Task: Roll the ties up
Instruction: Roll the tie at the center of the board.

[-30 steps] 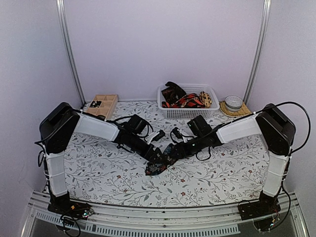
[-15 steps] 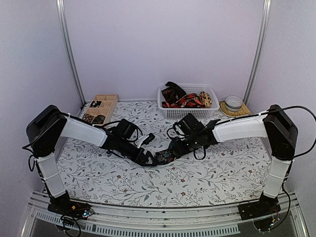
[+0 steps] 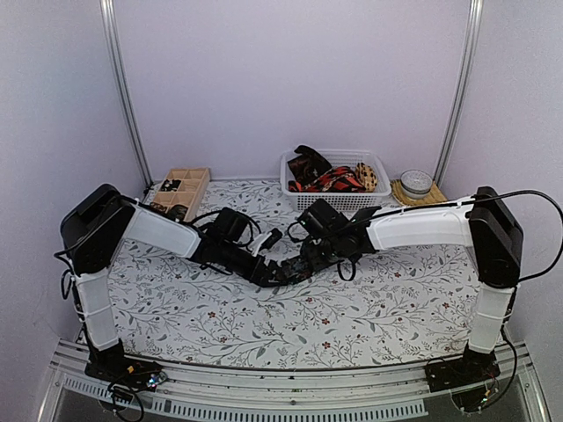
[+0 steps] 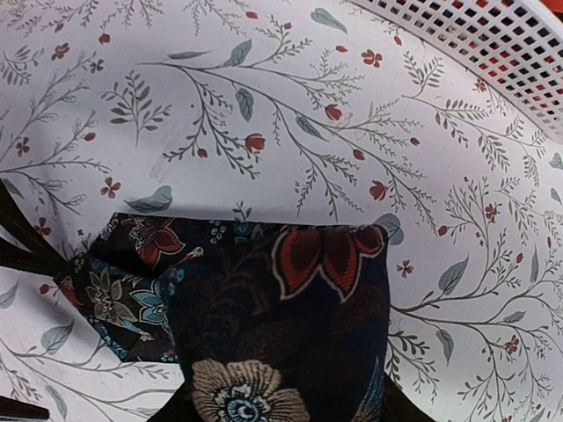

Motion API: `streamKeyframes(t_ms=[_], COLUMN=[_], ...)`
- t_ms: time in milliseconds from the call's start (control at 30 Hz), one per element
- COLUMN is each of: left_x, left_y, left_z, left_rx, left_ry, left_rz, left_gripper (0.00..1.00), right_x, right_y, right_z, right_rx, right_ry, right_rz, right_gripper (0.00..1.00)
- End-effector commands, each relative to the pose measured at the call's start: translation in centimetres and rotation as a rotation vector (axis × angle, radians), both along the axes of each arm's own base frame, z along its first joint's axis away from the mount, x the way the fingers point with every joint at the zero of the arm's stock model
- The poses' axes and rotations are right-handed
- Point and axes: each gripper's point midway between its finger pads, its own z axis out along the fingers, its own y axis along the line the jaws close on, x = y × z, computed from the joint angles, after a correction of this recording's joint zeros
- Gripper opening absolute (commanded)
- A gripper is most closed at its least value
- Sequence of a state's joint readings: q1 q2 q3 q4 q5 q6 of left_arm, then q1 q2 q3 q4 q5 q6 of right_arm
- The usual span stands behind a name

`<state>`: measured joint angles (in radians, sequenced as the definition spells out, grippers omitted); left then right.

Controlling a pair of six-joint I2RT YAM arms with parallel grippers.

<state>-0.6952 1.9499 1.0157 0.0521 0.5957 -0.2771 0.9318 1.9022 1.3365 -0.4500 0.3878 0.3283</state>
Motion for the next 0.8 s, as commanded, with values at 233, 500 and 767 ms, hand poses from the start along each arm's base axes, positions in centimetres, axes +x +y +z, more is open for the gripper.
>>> streamKeyframes(t_ms=[233,500,767], left_x=[1.5,-1.1,-3.0], left_y=[1.4,0.4,0.6], left_z=[-4.1,-5.1,-6.2], left_rx=[0.134,0.051,0.057], left_ry=[0.051,0.147,0.193], left_rz=[0.032,-0.044,-0.067], left_gripper=[0.84,0.77,0.73], right_x=[0.8,1.2,1.7], right_y=[-0.3,-0.4,-0.9], right_z=[-4.0,-4.1,-5.0], right_rx=[-0.099,-0.118,-0.15], right_ry=[0.032,0.02,-0.013], right_rz=[-0.056,-0.067,-0.088], right_gripper=[0.46,0.5,0.5])
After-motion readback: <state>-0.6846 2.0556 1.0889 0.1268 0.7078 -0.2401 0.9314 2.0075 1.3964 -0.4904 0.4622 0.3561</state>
